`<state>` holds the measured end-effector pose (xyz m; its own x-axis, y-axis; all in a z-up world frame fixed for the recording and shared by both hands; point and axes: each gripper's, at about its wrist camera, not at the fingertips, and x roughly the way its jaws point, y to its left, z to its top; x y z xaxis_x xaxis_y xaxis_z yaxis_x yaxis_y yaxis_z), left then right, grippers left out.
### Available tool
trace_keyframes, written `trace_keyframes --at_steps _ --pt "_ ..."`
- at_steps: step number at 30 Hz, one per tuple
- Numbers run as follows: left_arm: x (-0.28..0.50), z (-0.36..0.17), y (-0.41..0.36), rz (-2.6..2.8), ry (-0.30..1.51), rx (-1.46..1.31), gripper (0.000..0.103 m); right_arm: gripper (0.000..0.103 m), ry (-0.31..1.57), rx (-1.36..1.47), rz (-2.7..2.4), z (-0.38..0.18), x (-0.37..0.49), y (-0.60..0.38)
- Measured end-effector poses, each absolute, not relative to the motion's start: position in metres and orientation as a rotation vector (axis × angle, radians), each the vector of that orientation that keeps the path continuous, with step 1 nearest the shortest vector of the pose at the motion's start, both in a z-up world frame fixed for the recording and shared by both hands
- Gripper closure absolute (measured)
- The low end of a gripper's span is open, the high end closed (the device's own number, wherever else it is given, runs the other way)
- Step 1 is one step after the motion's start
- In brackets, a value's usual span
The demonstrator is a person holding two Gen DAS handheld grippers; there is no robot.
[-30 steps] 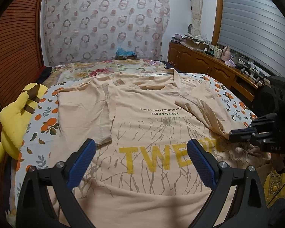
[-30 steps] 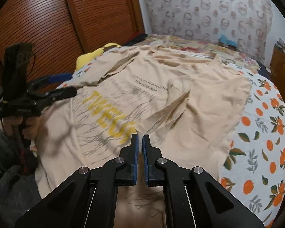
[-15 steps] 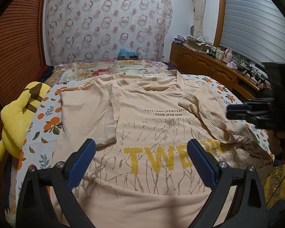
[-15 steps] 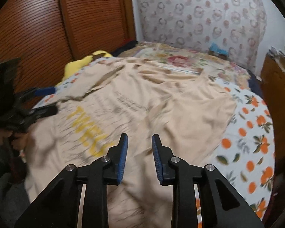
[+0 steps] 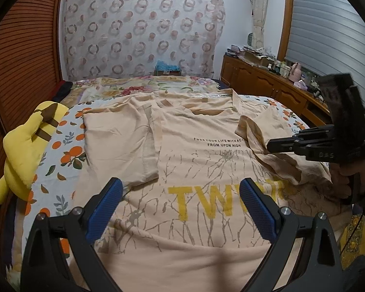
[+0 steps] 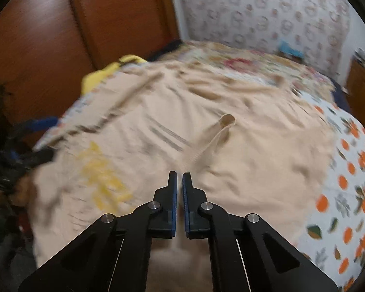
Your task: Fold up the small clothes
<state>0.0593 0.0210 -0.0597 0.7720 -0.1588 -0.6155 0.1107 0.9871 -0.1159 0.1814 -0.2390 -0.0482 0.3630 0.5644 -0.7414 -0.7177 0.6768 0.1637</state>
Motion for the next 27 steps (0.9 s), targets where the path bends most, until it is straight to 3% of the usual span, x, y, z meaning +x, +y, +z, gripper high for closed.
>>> trace_keyframes --at_steps 6,9,11,19,21,22,23,27 --pt "0.059 -0.058 0.026 -0.132 0.670 -0.079 0.005 0.099 0.829 -0.176 0.915 -0.029 0.174 -0.228" --pt "0.059 -0.058 0.029 -0.128 0.670 -0.088 0.005 0.093 0.788 -0.193 0.849 -0.020 0.178 -0.234" --pt "0.059 -0.059 0.029 -0.127 0.670 -0.087 0.005 0.084 0.784 -0.217 0.784 -0.020 0.186 -0.239" --pt "0.060 -0.060 0.030 -0.129 0.678 -0.078 0.005 0.075 0.863 -0.266 0.668 -0.047 0.229 -0.224" --pt "0.060 -0.060 0.032 -0.125 0.679 -0.077 0.005 0.075 0.896 -0.255 0.649 -0.055 0.240 -0.218" --pt "0.060 -0.061 0.031 -0.124 0.680 -0.077 0.005 0.090 0.914 -0.264 0.643 -0.058 0.245 -0.213" --pt "0.061 -0.061 0.032 -0.120 0.680 -0.076 0.005 0.098 0.920 -0.280 0.652 -0.058 0.246 -0.208" --pt "0.061 -0.062 0.038 -0.107 0.681 -0.086 0.005 0.101 0.885 -0.283 0.760 -0.041 0.240 -0.186"
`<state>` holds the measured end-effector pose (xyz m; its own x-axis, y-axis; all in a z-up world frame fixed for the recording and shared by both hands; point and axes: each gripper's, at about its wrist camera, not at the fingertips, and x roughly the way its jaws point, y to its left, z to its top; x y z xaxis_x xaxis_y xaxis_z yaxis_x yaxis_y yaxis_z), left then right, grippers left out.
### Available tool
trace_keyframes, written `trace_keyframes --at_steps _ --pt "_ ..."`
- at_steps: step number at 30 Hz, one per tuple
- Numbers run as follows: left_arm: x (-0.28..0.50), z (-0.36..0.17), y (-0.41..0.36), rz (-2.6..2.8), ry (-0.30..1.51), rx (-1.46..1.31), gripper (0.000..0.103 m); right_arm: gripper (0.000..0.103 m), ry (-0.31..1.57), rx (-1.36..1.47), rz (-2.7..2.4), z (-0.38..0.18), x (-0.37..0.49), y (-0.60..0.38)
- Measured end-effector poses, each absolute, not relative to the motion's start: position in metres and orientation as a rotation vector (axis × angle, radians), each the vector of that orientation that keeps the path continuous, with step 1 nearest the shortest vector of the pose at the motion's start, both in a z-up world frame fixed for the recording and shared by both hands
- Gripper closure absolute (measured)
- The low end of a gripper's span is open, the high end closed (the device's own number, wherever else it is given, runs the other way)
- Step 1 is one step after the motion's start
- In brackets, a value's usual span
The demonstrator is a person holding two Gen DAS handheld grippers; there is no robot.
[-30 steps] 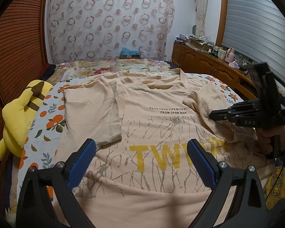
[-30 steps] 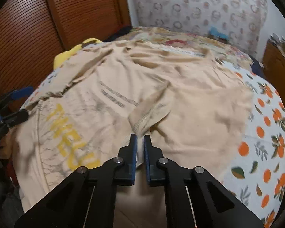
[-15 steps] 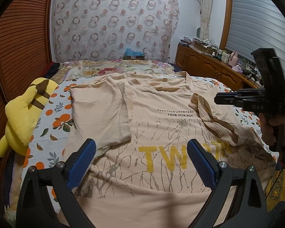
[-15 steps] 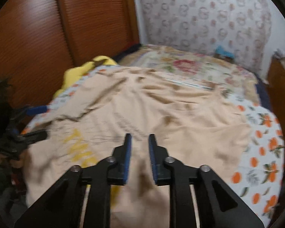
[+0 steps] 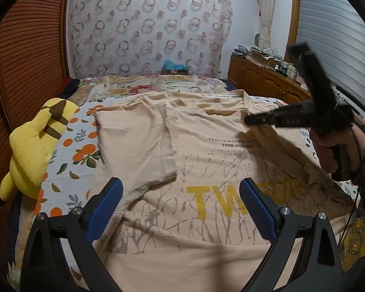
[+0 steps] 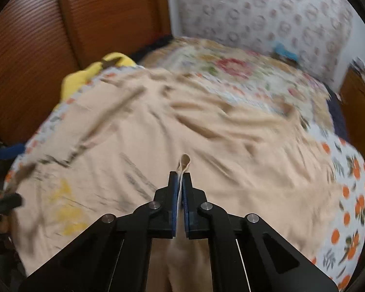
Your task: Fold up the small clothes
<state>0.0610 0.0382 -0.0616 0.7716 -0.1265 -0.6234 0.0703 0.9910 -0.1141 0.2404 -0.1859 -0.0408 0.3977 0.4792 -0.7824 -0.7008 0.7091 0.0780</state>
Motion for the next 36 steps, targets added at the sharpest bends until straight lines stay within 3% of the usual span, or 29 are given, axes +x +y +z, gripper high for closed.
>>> trace_keyframes --at_steps 4,5,8,9,26,36 --pt "0.060 -0.062 0.041 -0.104 0.681 -0.089 0.005 0.097 0.790 -0.252 0.835 -0.012 0.229 -0.171" --pt "0.061 -0.062 0.042 -0.103 0.683 -0.089 0.005 0.083 0.775 -0.255 0.831 -0.009 0.228 -0.168" --pt "0.062 -0.062 0.045 -0.100 0.683 -0.089 0.005 0.067 0.761 -0.278 0.802 -0.005 0.228 -0.170" --pt "0.062 -0.061 0.046 -0.100 0.682 -0.088 0.005 0.065 0.754 -0.297 0.781 -0.005 0.229 -0.171" --pt "0.146 -0.058 0.113 -0.037 0.761 -0.067 0.005 0.061 0.821 -0.245 0.448 -0.046 0.280 -0.317" --pt "0.200 -0.077 0.145 0.025 0.837 -0.058 0.005 0.060 0.879 -0.207 0.429 -0.067 0.313 -0.338"
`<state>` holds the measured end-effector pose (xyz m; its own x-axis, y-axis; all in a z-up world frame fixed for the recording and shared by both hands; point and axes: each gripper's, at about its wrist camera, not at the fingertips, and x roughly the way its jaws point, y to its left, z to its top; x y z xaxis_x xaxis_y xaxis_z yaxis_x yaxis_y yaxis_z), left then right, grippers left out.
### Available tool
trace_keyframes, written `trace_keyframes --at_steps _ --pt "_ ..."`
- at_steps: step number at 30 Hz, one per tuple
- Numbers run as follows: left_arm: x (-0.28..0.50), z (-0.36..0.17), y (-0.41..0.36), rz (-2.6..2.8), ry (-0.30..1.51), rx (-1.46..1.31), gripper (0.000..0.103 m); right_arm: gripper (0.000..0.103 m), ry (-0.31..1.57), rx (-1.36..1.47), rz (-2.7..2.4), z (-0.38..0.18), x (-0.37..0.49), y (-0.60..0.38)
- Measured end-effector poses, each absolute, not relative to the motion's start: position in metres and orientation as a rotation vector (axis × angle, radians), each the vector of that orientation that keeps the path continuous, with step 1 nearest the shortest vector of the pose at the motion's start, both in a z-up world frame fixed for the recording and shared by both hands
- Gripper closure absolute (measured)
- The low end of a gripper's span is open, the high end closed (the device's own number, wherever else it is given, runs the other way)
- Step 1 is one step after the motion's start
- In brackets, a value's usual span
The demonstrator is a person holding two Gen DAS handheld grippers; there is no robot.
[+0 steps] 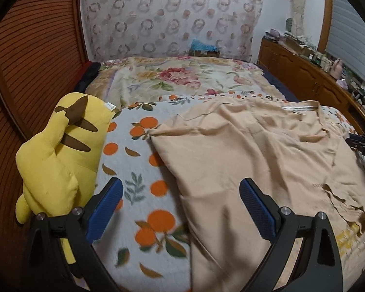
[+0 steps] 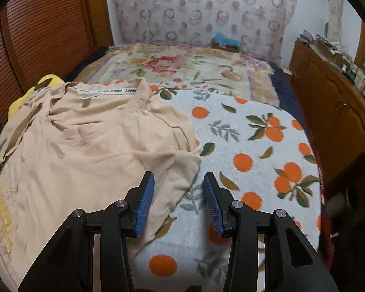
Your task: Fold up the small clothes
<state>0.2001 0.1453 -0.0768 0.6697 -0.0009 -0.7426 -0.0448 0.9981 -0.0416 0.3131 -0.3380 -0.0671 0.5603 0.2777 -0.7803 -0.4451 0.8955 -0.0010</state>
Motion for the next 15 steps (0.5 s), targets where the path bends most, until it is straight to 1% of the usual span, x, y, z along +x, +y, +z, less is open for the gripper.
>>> trace_keyframes --at_steps 9,13,14,15 --pt "0.232 -0.085 0.160 -0.003 0.878 -0.065 0.005 0.059 0.860 -0.223 0.451 -0.070 0.316 -0.324" --pt "0.239 -0.087 0.167 -0.016 0.887 -0.079 0.008 0.059 0.862 -0.219 0.457 -0.072 0.317 -0.322" --pt "0.242 -0.087 0.169 -0.019 0.892 -0.090 0.010 0.059 0.863 -0.215 0.456 -0.072 0.317 -0.323" --pt "0.244 -0.088 0.171 -0.020 0.894 -0.093 0.015 0.059 0.864 -0.214 0.457 -0.072 0.317 -0.323"
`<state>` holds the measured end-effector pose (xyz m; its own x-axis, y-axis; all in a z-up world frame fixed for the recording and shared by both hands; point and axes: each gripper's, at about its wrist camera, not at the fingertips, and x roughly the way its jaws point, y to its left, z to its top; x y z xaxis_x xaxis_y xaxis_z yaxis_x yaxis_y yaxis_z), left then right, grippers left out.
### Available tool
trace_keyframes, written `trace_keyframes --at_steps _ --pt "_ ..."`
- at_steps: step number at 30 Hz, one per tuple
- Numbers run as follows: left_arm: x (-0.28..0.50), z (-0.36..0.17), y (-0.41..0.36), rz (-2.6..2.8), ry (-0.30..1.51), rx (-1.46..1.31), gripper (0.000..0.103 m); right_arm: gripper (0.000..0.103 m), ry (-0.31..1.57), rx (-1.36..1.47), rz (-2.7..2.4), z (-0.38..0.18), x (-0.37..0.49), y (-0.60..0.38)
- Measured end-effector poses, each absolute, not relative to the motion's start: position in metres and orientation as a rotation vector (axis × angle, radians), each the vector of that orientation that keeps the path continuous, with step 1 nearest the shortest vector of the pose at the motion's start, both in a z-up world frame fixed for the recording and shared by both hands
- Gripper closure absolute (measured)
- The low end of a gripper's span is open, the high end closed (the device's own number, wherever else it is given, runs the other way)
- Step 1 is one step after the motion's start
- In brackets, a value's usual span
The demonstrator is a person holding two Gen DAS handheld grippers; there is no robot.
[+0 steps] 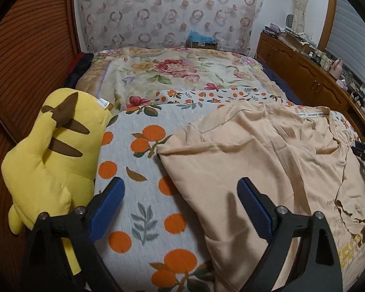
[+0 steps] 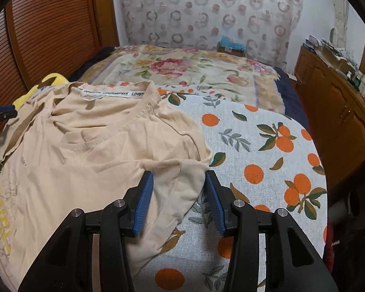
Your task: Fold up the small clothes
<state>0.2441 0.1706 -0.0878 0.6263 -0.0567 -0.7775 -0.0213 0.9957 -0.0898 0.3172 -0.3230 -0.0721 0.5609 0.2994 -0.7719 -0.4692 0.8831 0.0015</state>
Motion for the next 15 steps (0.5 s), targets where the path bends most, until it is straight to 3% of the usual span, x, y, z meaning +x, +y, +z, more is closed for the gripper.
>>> trace_keyframes --at_steps 1,3,4,13,15 --pt "0.247 -0.088 0.171 -0.023 0.896 -0.093 0.018 0.058 0.865 -0.212 0.457 -0.072 0.317 -0.323" --pt "0.252 -0.089 0.172 -0.035 0.901 -0.095 0.040 0.058 0.864 -0.212 0.458 -0.073 0.316 -0.323" --pt "0.255 -0.090 0.173 -0.045 0.906 -0.104 0.043 0.058 0.863 -0.214 0.457 -0.073 0.316 -0.322" --pt "0.270 -0.094 0.174 -0.048 0.916 -0.154 0.047 0.058 0.864 -0.216 0.456 -0.073 0.317 -0.324" --pt "0.270 -0.093 0.169 -0.082 0.917 -0.152 0.076 0.058 0.864 -0.213 0.457 -0.073 0.317 -0.324"
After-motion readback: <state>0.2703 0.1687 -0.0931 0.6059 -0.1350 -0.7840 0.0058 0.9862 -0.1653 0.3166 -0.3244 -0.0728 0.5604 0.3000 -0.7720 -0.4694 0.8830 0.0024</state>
